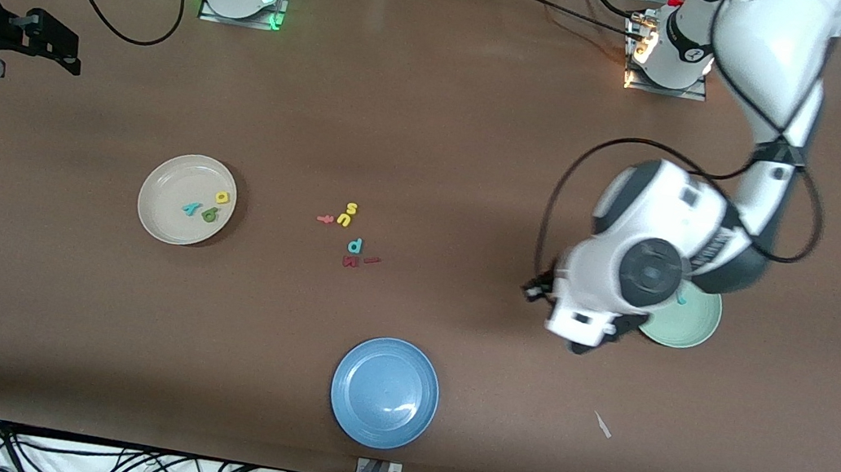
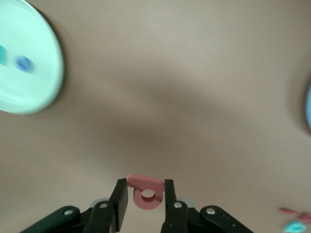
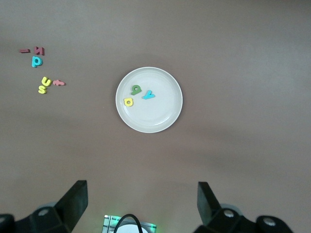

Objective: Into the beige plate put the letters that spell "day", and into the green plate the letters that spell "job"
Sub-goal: 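Carry the pink letter to the green plate and open the left gripper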

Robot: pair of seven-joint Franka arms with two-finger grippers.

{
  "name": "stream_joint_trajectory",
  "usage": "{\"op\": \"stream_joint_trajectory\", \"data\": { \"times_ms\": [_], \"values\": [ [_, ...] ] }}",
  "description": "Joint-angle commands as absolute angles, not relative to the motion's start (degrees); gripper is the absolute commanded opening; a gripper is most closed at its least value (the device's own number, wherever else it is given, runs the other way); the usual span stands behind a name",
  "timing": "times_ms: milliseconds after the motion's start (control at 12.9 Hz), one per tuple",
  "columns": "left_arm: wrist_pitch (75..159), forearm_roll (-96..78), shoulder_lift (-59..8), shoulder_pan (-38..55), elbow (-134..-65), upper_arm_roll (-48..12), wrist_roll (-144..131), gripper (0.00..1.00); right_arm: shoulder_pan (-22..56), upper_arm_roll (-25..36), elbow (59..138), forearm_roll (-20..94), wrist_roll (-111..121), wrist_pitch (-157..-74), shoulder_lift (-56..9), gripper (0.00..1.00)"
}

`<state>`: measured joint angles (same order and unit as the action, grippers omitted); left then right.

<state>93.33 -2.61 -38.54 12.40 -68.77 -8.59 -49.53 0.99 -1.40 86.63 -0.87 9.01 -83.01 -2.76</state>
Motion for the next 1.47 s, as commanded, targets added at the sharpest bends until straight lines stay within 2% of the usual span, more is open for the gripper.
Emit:
{"op": "stream_joint_trajectory", "data": {
  "times_ms": [0, 232, 541, 927, 1082, 1159, 1236, 1391],
  "values": [
    [94.48, -2.30, -30.76, 5.04, -83.74, -8.70, -35.91, 0.09, -0.26, -1.41, 85.25, -1.41, 8.61, -82.97, -3.43, 1.00],
    [97.10, 5.09, -31.11, -1.82, -89.45, -8.79, -23.24, 0.10, -0.09, -1.49, 85.25, -1.41, 8.70, -82.97, -3.43, 1.00],
    [109.65, 5.10, -31.46, -5.36, -98.95, -8.79, -18.45, 0.11, -0.09, -1.41, 85.17, -1.41, 8.61, -83.06, -3.25, 1.00],
    [116.26, 4.31, -34.80, -3.87, -99.49, -8.88, -33.29, 0.12, -0.17, -1.41, 85.17, -1.41, 8.70, -83.06, -3.25, 1.00],
    [118.03, 4.22, -35.07, -3.78, -99.23, -8.88, -35.85, 0.19, -0.35, -1.32, 85.17, -1.41, 8.61, -83.14, -3.16, 1.00],
    [118.30, 4.22, -35.24, -3.69, -98.88, -8.88, -36.29, 0.41, -0.35, -1.23, 85.25, -1.41, 8.61, -83.14, -3.25, 1.00],
    [118.30, 4.31, -35.33, -3.69, -98.62, -8.88, -36.39, 0.99, -0.35, -0.97, 85.17, -1.41, 8.70, -83.14, -3.25, 1.00],
    [118.04, 4.31, -34.55, -4.13, -97.92, -8.96, -35.69, 1.00, -0.26, -0.70, 85.25, -1.41, 8.70, -83.14, -3.25, 1.00]
  ]
}}
